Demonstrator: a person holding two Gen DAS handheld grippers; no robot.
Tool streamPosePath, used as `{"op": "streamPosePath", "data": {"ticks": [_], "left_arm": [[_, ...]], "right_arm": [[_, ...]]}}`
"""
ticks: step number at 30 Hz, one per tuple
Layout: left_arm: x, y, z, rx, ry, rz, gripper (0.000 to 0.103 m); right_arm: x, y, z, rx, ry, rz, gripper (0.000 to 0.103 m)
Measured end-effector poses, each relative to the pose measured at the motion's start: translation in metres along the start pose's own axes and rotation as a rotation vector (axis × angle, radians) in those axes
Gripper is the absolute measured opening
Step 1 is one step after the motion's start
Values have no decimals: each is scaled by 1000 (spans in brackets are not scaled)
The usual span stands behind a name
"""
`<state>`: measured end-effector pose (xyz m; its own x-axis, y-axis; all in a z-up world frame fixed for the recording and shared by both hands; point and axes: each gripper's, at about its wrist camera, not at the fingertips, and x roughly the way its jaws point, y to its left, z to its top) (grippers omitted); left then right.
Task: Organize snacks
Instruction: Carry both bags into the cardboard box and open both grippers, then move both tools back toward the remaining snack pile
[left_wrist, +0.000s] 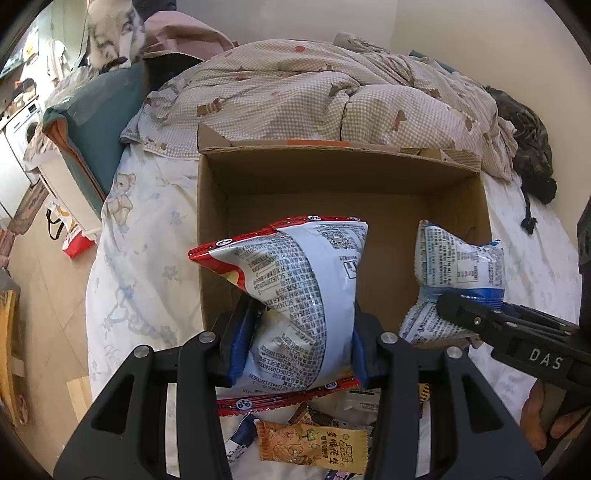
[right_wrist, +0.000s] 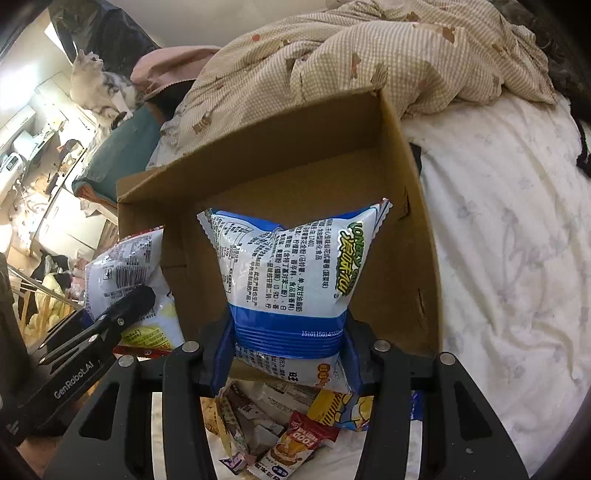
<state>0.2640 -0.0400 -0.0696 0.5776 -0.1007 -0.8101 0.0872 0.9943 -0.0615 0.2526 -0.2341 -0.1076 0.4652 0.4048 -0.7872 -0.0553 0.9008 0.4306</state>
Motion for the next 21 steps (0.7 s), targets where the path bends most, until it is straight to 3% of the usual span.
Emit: {"op": "streamPosePath", "data": {"ticks": [12,13,14,16,19,21], "left_arm": [[2,1,-6,18,10,15,44],[0,1,-6,20,5,14,53],[-1,1,-6,21,1,11,71],[-5,1,-7,14,-18,15,90],[-12,2,-6,15,-49,41,91],[-15,3,-6,14,-56,31,91]], "right_arm": [[5,-2,-1,10,1,-34,56],[4,-3,-1,10,-2,-35,57],[5,-2,1,10,-2,-39,58],[3,-4,0,18,-18,-51,71],[-3,-3,1,14,-61,-80,93],[-7,-1,1,0,-77,-78,94]]}}
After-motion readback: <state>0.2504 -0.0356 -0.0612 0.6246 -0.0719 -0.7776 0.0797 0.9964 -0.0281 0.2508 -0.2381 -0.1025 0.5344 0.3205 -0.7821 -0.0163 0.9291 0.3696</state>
